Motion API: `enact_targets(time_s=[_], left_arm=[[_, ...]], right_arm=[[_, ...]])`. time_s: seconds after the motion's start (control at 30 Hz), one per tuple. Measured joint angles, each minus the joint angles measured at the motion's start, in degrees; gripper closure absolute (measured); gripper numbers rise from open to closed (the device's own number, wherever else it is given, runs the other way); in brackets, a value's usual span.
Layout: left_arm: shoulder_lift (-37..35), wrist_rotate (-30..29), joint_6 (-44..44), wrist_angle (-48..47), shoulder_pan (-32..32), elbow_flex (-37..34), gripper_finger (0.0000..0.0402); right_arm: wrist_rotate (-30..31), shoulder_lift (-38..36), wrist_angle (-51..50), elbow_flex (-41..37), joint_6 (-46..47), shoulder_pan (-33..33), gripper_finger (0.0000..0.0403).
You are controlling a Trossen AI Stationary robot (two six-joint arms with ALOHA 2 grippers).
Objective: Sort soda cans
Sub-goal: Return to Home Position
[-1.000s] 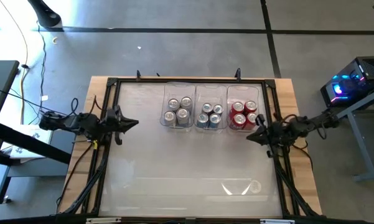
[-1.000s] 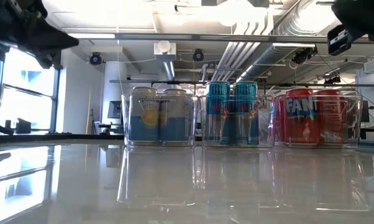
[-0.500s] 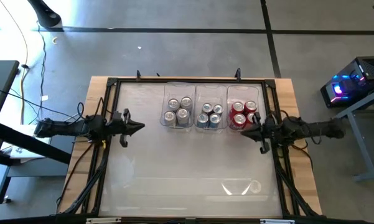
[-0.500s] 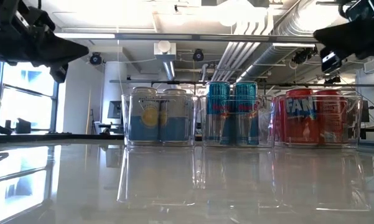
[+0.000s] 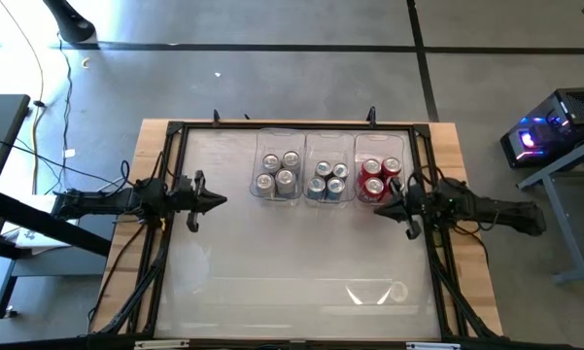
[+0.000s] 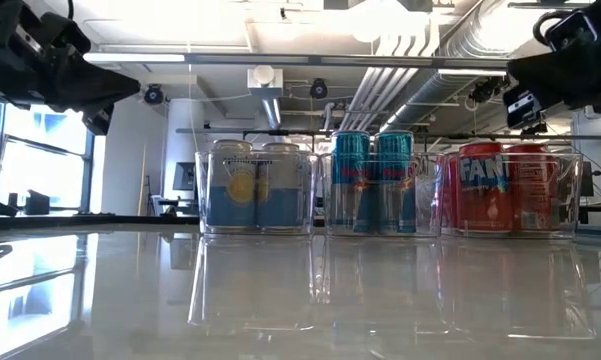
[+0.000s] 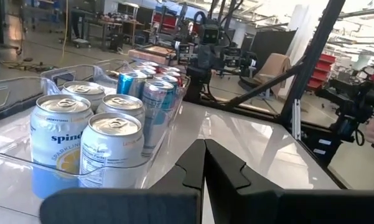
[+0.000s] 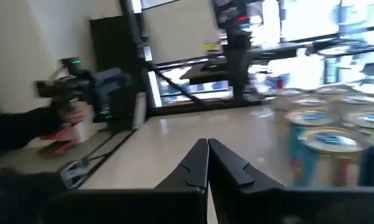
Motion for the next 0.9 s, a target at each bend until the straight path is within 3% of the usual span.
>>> enact_targets(time_s=[0.27, 0.9], left_arm=[[0.3, -1.01, 3.01, 0.1, 0.0, 0.02, 0.0401], [2.19, -1.47, 5.82, 0.15, 0.0, 0.02, 0.0401]], right_arm=[[13.82, 0.02, -1.99, -0.02, -1.08, 0.0, 0.0403], [15.06, 3.06, -2.13, -0.04, 1.57, 0.02, 0.0403]])
